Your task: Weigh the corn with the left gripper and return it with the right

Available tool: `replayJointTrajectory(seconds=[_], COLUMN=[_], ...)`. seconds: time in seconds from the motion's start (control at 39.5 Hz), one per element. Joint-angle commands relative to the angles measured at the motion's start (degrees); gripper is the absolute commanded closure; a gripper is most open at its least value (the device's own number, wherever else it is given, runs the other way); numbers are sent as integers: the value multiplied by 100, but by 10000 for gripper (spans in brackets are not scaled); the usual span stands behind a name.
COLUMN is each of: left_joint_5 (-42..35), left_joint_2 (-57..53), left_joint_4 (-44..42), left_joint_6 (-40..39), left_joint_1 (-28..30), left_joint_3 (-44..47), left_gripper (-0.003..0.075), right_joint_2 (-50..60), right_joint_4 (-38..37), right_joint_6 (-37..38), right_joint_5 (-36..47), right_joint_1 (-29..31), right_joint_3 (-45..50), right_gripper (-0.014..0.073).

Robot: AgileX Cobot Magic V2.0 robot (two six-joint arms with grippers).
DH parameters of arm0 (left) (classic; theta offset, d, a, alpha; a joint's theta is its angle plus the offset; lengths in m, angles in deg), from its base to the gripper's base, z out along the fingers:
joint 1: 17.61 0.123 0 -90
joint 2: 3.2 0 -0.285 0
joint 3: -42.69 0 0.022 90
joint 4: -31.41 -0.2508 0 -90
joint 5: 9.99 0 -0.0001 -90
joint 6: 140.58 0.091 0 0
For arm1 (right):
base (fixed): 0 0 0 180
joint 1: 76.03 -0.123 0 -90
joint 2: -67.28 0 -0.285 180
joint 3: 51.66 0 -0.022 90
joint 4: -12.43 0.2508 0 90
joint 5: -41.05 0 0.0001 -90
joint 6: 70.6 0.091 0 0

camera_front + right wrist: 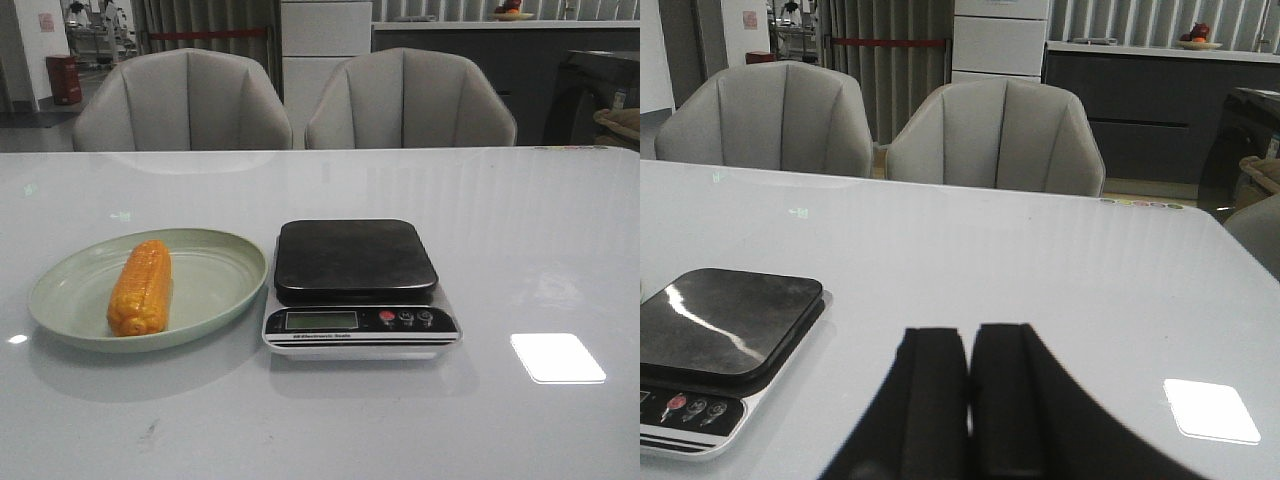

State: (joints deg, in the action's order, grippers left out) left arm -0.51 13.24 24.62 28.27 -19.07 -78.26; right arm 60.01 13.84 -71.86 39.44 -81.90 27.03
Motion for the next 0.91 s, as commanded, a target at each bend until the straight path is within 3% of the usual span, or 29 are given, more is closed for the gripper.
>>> replayJointTrajectory(seconds=[0.0, 0.38, 0.71, 0.81, 0.89], left_joint_5=[331, 657, 657, 733, 787], left_joint_2=[568, 1185, 1309, 1531, 1756], left_joint_4=[53, -13, 58, 58, 58], left_joint_6=[-32, -32, -32, -32, -32], left_joint_1=[7, -146, -728, -831, -914], left_joint_3=[-617, -753, -667, -732, -854], left_gripper=[596, 596, 591, 530, 395], right_joint_2=[113, 113, 113, 113, 113], right_joint_4=[-67, -67, -67, -67, -67], right_joint_6=[-33, -33, -33, -33, -33], right_joint_5=[506, 506, 506, 506, 506], right_joint_1=[29, 29, 29, 29, 29], right_joint_3=[59, 59, 59, 59, 59], right_gripper=[428, 428, 428, 428, 428])
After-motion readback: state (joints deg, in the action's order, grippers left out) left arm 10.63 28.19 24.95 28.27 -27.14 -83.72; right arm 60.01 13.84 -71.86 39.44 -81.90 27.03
